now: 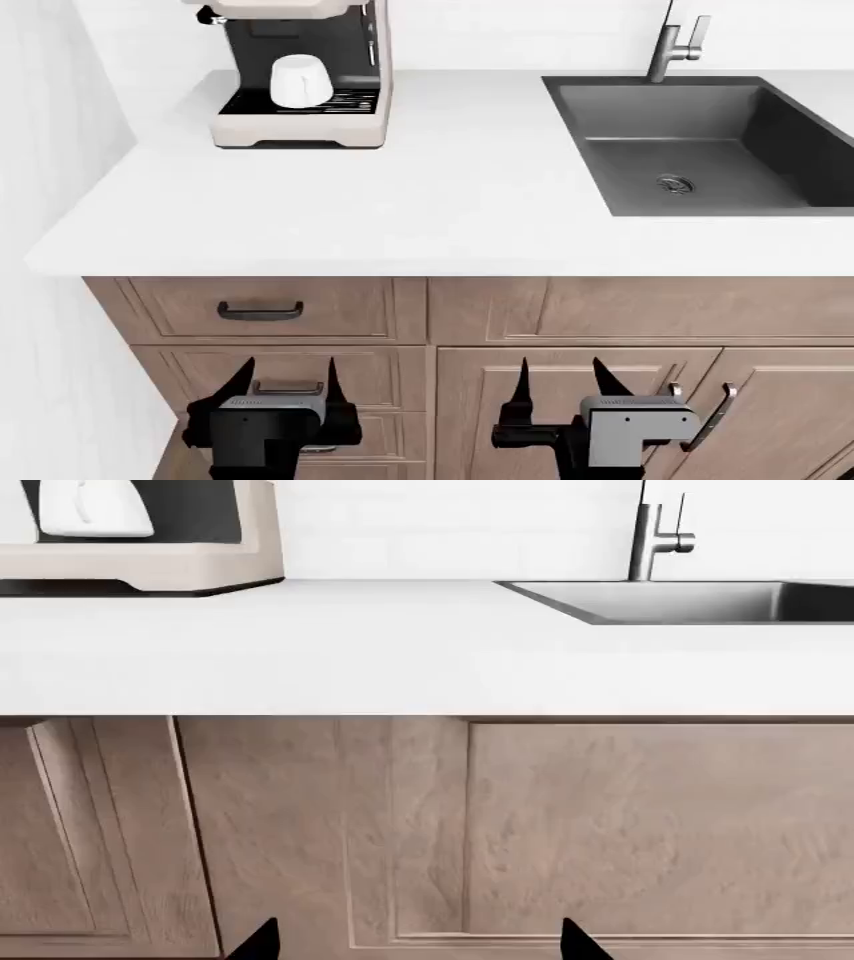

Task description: Press the button on the coffee machine to serve coffee.

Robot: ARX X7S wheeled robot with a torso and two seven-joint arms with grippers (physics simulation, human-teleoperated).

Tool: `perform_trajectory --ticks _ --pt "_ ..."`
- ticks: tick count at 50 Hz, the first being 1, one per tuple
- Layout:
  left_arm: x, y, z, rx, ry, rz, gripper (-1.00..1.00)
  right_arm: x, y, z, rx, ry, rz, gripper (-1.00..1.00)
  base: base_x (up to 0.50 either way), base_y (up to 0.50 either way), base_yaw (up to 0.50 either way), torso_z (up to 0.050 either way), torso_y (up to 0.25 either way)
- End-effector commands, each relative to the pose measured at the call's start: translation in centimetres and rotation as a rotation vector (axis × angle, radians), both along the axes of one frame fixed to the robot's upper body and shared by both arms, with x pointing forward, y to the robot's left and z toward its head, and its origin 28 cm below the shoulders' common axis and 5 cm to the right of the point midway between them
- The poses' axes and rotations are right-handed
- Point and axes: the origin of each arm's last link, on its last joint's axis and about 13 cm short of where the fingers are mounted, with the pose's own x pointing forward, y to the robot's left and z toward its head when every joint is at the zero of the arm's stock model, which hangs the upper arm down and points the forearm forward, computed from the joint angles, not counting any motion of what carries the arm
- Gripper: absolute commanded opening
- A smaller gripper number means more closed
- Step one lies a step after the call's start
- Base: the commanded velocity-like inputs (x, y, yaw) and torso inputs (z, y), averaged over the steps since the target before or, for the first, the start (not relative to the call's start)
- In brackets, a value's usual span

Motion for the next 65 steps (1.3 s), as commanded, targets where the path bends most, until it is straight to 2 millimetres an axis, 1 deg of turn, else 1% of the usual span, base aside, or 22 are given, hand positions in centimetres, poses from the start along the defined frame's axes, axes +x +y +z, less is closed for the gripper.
perform_trajectory --ticks 1,7,33,40,50,57,65 --pt "0.02 0.01 -0.02 0.001 0.002 0.000 1.00 0.00 0.02 -0.03 0.000 0.006 0.000 1.00 0.00 0.00 0.00 0.000 0.000" --pt "0.10 -0.31 0.12 0.005 -0.002 0.003 1.00 -0.01 0.06 -0.03 -0.005 0.009 0.002 1.00 0.00 0.00 0.00 0.000 0.000" --pt "-0.13 0.00 0.05 0.020 -0.003 0.001 1.00 -0.11 0.08 -0.08 -0.023 0.025 0.011 1.00 0.00 0.01 0.00 0.000 0.000" --pt "-0.19 0.13 -0.01 0.026 -0.001 0.003 1.00 -0.13 0.07 -0.04 -0.023 0.017 0.008 1.00 0.00 0.44 0.00 0.000 0.000" --pt "-0.01 -0.31 0.21 0.027 -0.015 -0.005 1.00 -0.10 0.02 -0.08 -0.021 0.017 0.004 1.00 0.00 0.50 0.00 0.000 0.000" --pt "-0.01 -0.13 0.10 0.018 -0.012 -0.005 1.00 -0.09 0.02 -0.10 -0.026 0.020 0.000 1.00 0.00 0.50 0.00 0.000 0.000" --pt "0.00 -0.36 0.02 0.040 -0.002 -0.009 1.00 -0.12 -0.02 -0.05 -0.018 0.013 -0.006 1.00 0.00 0.01 0.00 0.000 0.000"
